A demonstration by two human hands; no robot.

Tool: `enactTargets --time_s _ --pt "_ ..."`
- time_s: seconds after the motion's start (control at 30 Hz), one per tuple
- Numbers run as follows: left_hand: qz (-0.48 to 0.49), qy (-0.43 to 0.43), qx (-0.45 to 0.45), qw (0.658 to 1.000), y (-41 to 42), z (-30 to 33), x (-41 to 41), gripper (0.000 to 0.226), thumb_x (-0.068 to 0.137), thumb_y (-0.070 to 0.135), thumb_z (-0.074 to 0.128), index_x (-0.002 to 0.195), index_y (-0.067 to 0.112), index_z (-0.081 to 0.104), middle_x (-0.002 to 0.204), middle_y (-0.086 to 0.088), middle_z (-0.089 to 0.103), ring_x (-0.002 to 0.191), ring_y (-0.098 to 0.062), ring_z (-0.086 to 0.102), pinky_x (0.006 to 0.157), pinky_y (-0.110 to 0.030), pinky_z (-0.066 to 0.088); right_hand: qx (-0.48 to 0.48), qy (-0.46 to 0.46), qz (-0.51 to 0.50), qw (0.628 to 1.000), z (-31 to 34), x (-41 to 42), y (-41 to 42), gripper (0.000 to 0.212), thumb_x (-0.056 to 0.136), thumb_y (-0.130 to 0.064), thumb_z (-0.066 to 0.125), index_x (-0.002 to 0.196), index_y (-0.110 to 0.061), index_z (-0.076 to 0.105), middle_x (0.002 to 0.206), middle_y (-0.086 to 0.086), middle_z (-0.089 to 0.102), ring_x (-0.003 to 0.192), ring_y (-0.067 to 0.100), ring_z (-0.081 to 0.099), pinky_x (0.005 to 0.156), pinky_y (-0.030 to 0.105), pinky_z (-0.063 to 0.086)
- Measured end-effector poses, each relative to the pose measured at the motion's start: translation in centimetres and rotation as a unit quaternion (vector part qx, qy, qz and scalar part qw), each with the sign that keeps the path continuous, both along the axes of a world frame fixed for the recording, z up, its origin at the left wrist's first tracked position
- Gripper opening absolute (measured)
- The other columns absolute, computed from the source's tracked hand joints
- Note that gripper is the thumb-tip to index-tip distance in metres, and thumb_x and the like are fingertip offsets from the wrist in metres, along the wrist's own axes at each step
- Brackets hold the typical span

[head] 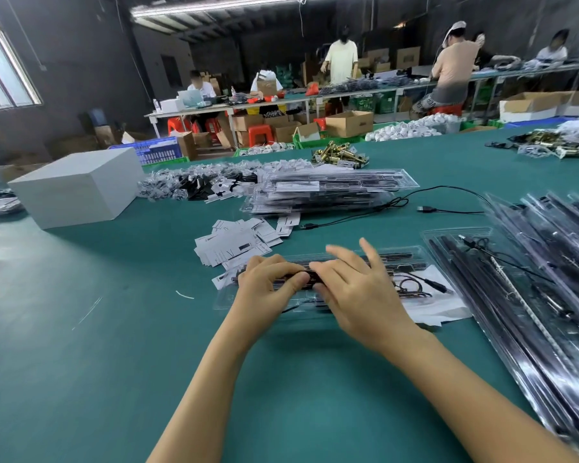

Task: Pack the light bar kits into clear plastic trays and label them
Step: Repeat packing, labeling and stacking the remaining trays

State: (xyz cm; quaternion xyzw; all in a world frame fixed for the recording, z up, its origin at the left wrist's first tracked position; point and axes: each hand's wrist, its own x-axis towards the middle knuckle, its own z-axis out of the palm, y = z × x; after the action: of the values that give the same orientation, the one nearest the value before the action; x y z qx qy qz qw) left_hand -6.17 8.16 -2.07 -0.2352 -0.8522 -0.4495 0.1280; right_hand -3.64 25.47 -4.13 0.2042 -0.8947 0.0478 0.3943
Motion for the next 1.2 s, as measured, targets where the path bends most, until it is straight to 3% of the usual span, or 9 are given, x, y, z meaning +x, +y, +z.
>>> enactTargets --time_s 0.17,0.37,0.5,0.7,0.83,0.93,1.0,1.07,1.2 --pt "-0.032 -0.079 0.087 0.993 -0.3 0.1 -0.1 0.016 0.094 0.016 0.059 0.092 0.025 0.073 0.085 0.009 0.070 0.093 -0.009 0.058 0.084 -0.023 0.045 -0.092 -0.050 0.007 0.994 -0.3 0.0 -0.1 0.017 0.088 -0.014 0.056 0.097 -0.005 0.067 0.082 0.006 0.064 0.073 0.031 0.059 0.065 0.041 0.049" --pt "-0.015 -0.145 0.171 0.974 -0.8 0.4 -0.2 0.026 0.096 0.013 0.055 0.081 0.024 0.073 0.074 0.009 0.071 0.079 0.001 0.063 0.073 -0.005 0.042 -0.230 -0.114 0.009 0.966 -0.7 0.0 0.2 0.011 0.092 -0.008 0.058 0.098 -0.003 0.065 0.083 0.008 0.063 0.077 0.031 0.057 0.069 0.042 0.043" --pt "-0.039 -0.181 0.208 0.961 -0.8 0.6 -0.3 0.028 0.092 0.009 0.059 0.072 0.021 0.074 0.078 -0.004 0.072 0.086 -0.008 0.066 0.080 -0.012 0.045 -0.268 -0.117 0.008 0.956 -0.5 0.3 -0.3 0.012 0.093 -0.009 0.058 0.100 -0.004 0.066 0.086 0.006 0.066 0.079 0.027 0.058 0.069 0.036 0.042" --pt "-0.088 -0.212 0.230 0.946 -0.6 0.7 0.1 0.012 0.088 0.010 0.065 0.090 0.013 0.075 0.077 -0.005 0.074 0.075 -0.007 0.065 0.071 -0.013 0.044 -0.389 -0.145 0.023 0.909 -0.4 0.6 -0.7 0.012 0.095 -0.018 0.057 0.099 -0.013 0.067 0.077 -0.009 0.063 0.069 0.009 0.053 0.062 0.022 0.038" --pt "-0.077 -0.256 0.242 0.933 -0.2 0.8 0.5 0.013 0.072 0.023 0.070 0.081 0.020 0.079 0.094 -0.006 0.075 0.081 -0.008 0.061 0.080 -0.028 0.041 -0.498 -0.189 0.059 0.844 -0.2 0.9 -1.0 0.013 0.096 -0.018 0.055 0.090 -0.021 0.067 0.075 -0.005 0.068 0.073 0.013 0.062 0.073 0.033 0.050" --pt "-0.077 -0.271 0.234 0.930 0.2 0.6 0.6 0.012 0.074 0.022 0.070 0.082 0.022 0.078 0.095 -0.004 0.075 0.082 -0.008 0.062 0.080 -0.026 0.044 -0.529 -0.211 0.076 0.818 0.0 0.9 -1.2 0.015 0.096 -0.016 0.054 0.088 -0.022 0.065 0.075 -0.002 0.068 0.075 0.015 0.063 0.077 0.037 0.053" --pt "-0.076 -0.270 0.255 0.925 0.5 0.6 0.4 0.014 0.086 0.014 0.065 0.088 0.020 0.077 0.083 -0.001 0.070 0.076 -0.010 0.058 0.072 -0.021 0.044 -0.509 -0.214 0.084 0.830 0.2 1.0 -1.2 0.013 0.096 -0.015 0.055 0.091 -0.019 0.066 0.075 -0.002 0.067 0.074 0.015 0.062 0.076 0.036 0.051" --pt "-0.071 -0.260 0.265 0.926 0.5 0.7 0.3 0.020 0.095 0.019 0.057 0.091 0.020 0.077 0.073 0.004 0.062 0.069 -0.008 0.053 0.065 -0.018 0.042 -0.430 -0.203 0.094 0.874 0.3 1.1 -1.0 0.011 0.095 -0.014 0.056 0.098 -0.014 0.067 0.079 -0.001 0.066 0.076 0.017 0.059 0.074 0.036 0.048" --pt "-0.055 -0.196 0.176 0.963 -0.3 0.7 0.0 0.020 0.095 0.023 0.059 0.084 0.017 0.074 0.061 0.007 0.056 0.062 -0.008 0.048 0.063 -0.020 0.041 -0.259 -0.195 0.086 0.942 0.2 1.3 -1.1 0.032 0.095 -0.023 0.057 0.125 -0.012 0.058 0.103 0.003 0.067 0.089 0.022 0.060 0.079 0.039 0.047"
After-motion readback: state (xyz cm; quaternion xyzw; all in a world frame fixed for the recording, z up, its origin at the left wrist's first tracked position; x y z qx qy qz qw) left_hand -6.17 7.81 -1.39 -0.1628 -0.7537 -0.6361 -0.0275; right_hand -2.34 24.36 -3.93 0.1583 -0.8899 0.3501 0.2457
